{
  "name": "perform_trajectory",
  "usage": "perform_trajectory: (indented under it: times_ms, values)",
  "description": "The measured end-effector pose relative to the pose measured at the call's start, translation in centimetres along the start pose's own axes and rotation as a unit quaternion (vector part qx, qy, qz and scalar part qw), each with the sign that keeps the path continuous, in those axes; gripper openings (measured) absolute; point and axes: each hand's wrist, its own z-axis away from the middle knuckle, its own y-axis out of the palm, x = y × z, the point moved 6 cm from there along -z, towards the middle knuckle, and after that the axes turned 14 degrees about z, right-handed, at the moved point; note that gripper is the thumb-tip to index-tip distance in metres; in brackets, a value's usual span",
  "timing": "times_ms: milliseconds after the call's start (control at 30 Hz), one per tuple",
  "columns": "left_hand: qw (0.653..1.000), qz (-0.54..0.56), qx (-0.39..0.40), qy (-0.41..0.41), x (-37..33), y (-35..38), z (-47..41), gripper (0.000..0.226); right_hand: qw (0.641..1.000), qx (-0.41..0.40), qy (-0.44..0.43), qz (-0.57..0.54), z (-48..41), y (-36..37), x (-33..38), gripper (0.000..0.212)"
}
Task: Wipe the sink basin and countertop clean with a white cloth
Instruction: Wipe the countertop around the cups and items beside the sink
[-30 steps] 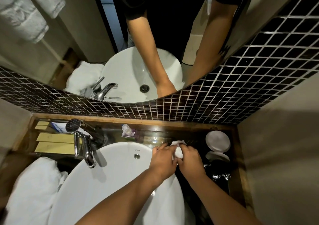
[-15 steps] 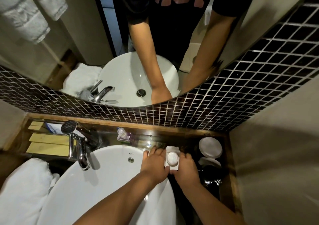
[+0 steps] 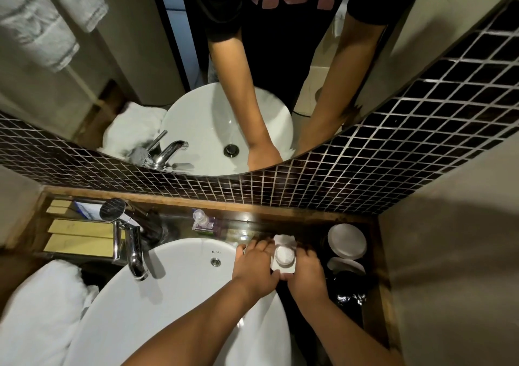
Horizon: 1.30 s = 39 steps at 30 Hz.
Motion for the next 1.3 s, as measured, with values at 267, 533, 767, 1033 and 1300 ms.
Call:
perform_trajectory:
  times_ms: [267,533,767,1033,1300]
  values:
    - [1.000,-0.004,-0.016,0.006,-0.3,-0.2,-0.2,0.075,1.000,-0.003,0.018,-0.001,0.2,0.1,0.0,0.073]
    - [1.000,0.000,-0.022,-0.002,-0.2,-0.6,-0.5,0.076,1.000,0.012,0.029,-0.003,-0.3,0.0,0.1,0.074]
    - [1.000,0.000,-0.024,0.018,0.0,-0.6,-0.5,0.074,0.999,-0.001,0.025,0.039,0.7,-0.3,0.6,0.070]
    - [0.995,-0.048,-0.026,0.087,-1.4,-3.4,2.4,0.059,0.993,-0.005,-0.020,0.112,4.2,-4.7,4.2,0.088]
    - [0.991,-0.105,-0.065,0.056,1.7,-9.3,10.9,0.059,0.973,-0.074,-0.104,0.193,11.0,-7.5,9.8,0.071]
